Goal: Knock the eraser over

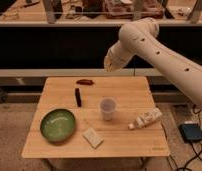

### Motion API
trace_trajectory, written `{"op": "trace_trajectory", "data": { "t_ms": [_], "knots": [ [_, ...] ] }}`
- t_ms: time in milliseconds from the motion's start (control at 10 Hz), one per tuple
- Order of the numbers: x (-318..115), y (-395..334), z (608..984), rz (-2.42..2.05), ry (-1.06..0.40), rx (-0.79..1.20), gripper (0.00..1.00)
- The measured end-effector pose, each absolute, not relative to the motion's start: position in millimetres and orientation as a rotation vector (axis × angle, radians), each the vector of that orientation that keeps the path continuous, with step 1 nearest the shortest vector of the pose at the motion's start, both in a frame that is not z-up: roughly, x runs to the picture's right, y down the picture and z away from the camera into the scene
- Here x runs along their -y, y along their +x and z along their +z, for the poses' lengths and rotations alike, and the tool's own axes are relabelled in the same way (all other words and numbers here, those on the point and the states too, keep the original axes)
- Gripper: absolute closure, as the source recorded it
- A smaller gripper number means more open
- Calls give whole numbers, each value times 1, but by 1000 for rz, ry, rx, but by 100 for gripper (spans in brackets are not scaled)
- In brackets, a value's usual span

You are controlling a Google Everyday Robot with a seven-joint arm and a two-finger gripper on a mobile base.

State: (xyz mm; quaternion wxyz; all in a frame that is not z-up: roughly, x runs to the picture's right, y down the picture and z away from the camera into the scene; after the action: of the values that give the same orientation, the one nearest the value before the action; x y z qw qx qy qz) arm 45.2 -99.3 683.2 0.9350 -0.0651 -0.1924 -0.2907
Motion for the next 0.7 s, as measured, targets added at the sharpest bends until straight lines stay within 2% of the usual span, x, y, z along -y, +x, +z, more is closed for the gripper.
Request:
{"op": "trace_trajectory", "data": {
  "t_ms": [700],
  "knots": [
    [9,-9,795,-606,-168,414,100]
  ]
}}
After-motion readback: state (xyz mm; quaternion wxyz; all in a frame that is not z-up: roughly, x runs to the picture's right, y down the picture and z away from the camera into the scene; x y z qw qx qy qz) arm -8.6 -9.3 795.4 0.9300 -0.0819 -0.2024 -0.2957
